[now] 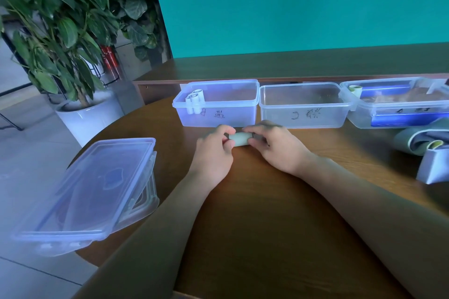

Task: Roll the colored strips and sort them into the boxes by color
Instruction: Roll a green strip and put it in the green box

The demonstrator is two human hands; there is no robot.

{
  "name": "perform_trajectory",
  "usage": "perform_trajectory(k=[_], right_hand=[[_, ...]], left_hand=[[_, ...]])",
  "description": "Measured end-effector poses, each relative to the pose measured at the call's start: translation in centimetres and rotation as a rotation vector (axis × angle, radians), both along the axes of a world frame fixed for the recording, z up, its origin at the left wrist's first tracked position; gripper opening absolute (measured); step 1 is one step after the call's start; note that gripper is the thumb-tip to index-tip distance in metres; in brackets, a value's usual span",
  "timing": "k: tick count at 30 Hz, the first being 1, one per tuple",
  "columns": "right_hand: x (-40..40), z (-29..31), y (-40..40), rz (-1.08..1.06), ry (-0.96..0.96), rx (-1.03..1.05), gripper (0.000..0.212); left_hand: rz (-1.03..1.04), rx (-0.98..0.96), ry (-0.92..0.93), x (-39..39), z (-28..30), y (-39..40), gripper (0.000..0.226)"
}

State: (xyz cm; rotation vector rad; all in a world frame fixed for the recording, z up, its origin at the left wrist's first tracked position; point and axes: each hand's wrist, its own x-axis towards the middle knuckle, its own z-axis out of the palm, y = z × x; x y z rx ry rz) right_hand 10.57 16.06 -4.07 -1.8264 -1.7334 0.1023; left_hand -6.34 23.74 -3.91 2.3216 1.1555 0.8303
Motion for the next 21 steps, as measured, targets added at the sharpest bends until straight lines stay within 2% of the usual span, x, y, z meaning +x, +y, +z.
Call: perform_trajectory(k=[6,11,15,21], right_hand=[[-0.2,-0.1,0.9,-0.028,-0.014,0.015,0.035],[-0.1,0.1,1.4,-0.076,0.039,0.097,0.02],[0.1,0.3,1.6,-0.071,0.008,-0.017,0.037],[0.3,0.5,1.9,-0.087,0.01,0.007,0.036]], left_hand=[[-0.006,0.018,0.043,0.4,0.4,0.1,0.033],[-0.006,0.01,0.103,0.7,0.3,0.8,0.043],[-0.001,0.005,0.153,1.1,0.2,1.6,0.047],[-0.001,-0.01,0.107,1.4,0.2,2.2,0.039]])
